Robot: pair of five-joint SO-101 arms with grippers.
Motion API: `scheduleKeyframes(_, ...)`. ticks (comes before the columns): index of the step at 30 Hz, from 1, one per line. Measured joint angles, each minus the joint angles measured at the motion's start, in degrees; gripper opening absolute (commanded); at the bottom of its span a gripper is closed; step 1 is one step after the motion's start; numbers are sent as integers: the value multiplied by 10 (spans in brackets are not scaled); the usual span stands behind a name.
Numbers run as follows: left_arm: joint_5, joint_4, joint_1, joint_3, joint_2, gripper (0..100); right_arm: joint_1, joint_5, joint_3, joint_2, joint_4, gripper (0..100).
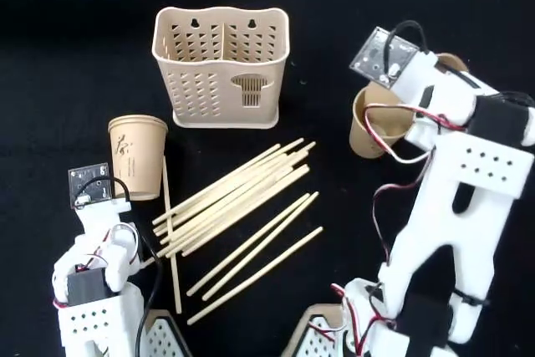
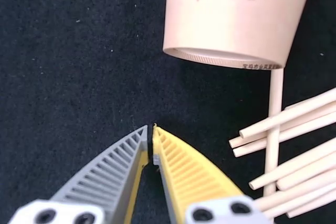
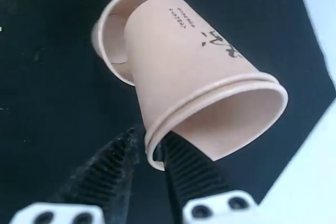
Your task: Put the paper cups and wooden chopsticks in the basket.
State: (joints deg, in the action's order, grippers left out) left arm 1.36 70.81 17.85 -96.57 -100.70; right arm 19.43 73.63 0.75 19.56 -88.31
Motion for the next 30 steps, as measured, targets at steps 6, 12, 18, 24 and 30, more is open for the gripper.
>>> scheduleKeyframes(6,0,0,0,0,0,33,-3,0,9,-55,0,12)
scheduleKeyframes(12,0,0,0,0,0,33,-4,0,32,-78,0,13)
scheduleKeyframes(18,0,0,0,0,0,33,-15,0,32,-91,0,13)
scheduleKeyframes(24,0,0,0,0,0,33,-16,7,32,-111,0,13)
scheduleKeyframes(30,0,0,0,0,0,33,-16,14,62,-113,-22,13)
